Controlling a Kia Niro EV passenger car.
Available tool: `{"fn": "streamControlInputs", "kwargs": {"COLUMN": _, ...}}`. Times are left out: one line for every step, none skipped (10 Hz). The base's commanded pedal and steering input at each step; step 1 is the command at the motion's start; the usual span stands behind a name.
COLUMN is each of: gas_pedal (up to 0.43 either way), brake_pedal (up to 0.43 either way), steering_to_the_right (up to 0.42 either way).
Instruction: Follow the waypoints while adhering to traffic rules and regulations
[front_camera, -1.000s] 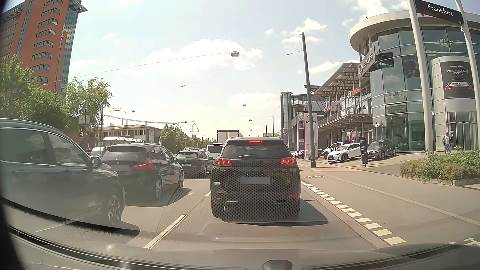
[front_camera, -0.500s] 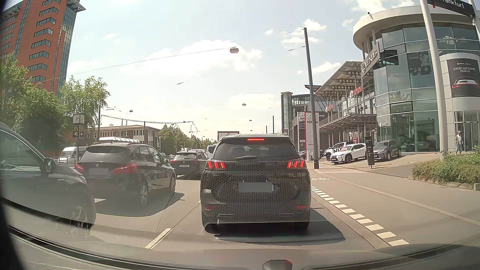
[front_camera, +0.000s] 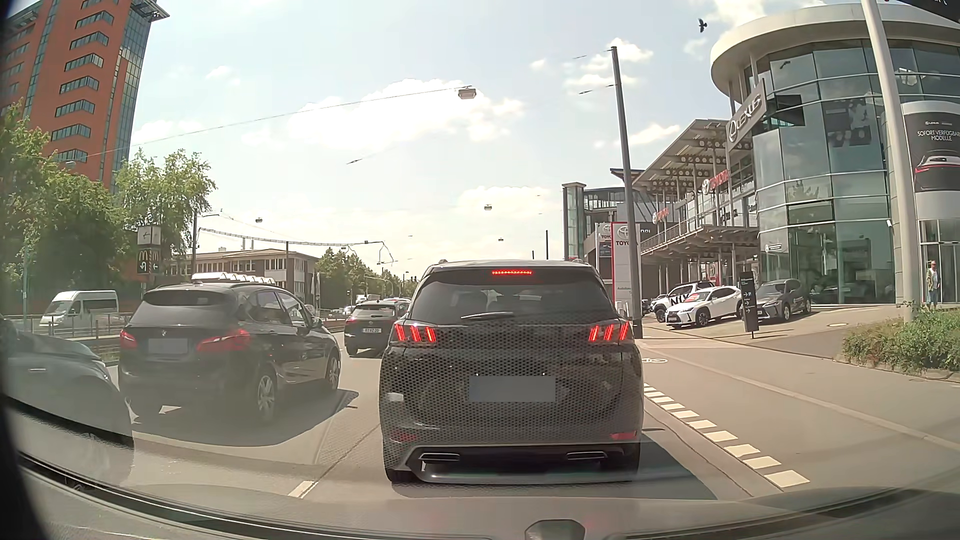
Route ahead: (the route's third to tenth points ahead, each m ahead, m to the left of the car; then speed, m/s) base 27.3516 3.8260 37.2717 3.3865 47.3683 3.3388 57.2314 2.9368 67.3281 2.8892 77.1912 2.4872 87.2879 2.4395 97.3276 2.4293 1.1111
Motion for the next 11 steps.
{"fn": "streamControlInputs", "kwargs": {"gas_pedal": 0.000, "brake_pedal": 0.329, "steering_to_the_right": 0.001}}
{"fn": "streamControlInputs", "kwargs": {"gas_pedal": 0.000, "brake_pedal": 0.323, "steering_to_the_right": 0.001}}
{"fn": "streamControlInputs", "kwargs": {"gas_pedal": 0.000, "brake_pedal": 0.317, "steering_to_the_right": 0.000}}
{"fn": "streamControlInputs", "kwargs": {"gas_pedal": 0.000, "brake_pedal": 0.317, "steering_to_the_right": 0.001}}
{"fn": "streamControlInputs", "kwargs": {"gas_pedal": 0.000, "brake_pedal": 0.311, "steering_to_the_right": 0.001}}
{"fn": "streamControlInputs", "kwargs": {"gas_pedal": 0.000, "brake_pedal": 0.287, "steering_to_the_right": 0.001}}
{"fn": "streamControlInputs", "kwargs": {"gas_pedal": 0.000, "brake_pedal": 0.262, "steering_to_the_right": 0.001}}
{"fn": "streamControlInputs", "kwargs": {"gas_pedal": 0.000, "brake_pedal": 0.250, "steering_to_the_right": 0.001}}
{"fn": "streamControlInputs", "kwargs": {"gas_pedal": 0.000, "brake_pedal": 0.250, "steering_to_the_right": 0.001}}
{"fn": "streamControlInputs", "kwargs": {"gas_pedal": 0.000, "brake_pedal": 0.250, "steering_to_the_right": 0.001}}
{"fn": "streamControlInputs", "kwargs": {"gas_pedal": 0.000, "brake_pedal": 0.250, "steering_to_the_right": 0.001}}
